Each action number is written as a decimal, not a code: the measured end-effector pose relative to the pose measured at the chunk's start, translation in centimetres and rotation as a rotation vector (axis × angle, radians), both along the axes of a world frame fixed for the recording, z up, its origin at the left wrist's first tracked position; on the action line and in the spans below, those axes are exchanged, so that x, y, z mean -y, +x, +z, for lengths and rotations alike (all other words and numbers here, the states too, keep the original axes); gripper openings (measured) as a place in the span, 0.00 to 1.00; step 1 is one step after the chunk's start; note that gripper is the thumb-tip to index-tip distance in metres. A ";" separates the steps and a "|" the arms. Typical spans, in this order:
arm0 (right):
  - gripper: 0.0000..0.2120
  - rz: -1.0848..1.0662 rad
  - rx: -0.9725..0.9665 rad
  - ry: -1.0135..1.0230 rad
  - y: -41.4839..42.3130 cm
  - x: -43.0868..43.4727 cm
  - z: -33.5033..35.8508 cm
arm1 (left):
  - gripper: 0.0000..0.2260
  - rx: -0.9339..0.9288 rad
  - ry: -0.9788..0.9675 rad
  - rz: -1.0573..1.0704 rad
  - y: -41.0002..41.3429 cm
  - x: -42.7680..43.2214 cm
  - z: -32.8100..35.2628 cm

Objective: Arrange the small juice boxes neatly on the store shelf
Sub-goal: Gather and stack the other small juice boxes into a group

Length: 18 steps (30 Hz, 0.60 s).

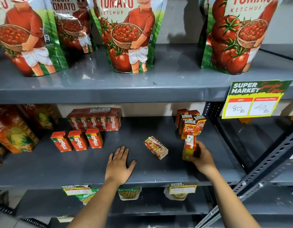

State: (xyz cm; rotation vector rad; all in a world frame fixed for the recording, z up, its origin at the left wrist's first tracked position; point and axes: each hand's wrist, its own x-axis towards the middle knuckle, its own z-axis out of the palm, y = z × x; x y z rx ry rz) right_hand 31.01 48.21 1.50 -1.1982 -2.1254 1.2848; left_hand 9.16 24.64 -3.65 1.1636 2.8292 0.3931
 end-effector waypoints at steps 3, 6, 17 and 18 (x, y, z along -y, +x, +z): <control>0.27 -0.134 0.062 0.119 -1.3 1.4 0.4 | 0.32 0.005 0.006 -0.001 0.0 0.0 0.0; 0.30 -0.212 0.108 0.238 -2.3 2.6 0.5 | 0.32 0.008 0.003 -0.004 0.0 0.0 -0.1; 0.43 -0.216 -0.175 0.547 -2.6 5.9 2.4 | 0.32 0.006 0.017 0.003 -0.1 0.0 -0.2; 0.37 -0.180 -0.231 0.633 -3.1 6.8 3.0 | 0.32 0.006 0.022 0.003 -0.1 0.0 -0.2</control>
